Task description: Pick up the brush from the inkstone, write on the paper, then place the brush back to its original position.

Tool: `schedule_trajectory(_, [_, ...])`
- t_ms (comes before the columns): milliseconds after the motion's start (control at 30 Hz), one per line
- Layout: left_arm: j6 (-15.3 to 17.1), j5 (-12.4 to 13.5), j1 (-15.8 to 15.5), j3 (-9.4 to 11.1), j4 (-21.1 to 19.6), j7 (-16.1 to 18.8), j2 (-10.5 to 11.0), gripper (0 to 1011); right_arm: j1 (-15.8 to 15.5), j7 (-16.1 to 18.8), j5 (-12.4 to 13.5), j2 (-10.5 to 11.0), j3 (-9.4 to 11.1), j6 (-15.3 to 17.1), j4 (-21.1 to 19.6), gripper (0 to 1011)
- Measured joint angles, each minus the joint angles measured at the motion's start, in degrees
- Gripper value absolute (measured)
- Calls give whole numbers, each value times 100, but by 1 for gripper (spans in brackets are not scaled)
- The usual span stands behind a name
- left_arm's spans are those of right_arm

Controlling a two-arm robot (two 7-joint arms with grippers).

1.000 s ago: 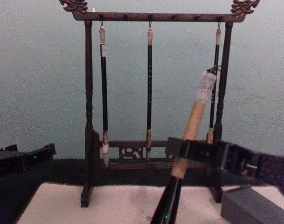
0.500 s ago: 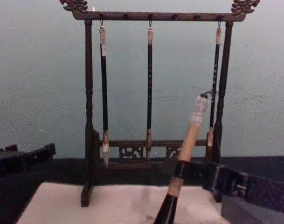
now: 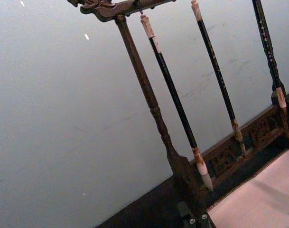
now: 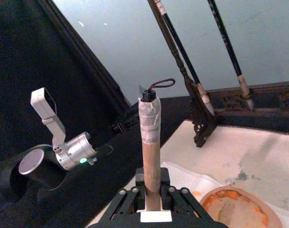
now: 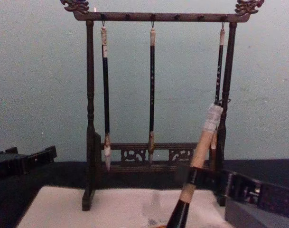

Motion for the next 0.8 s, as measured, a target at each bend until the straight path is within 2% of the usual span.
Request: schedule_trajectory(800, [0,0,0,0,0,0,0,1002,-315,-104,87,326,404,-142,-154,190])
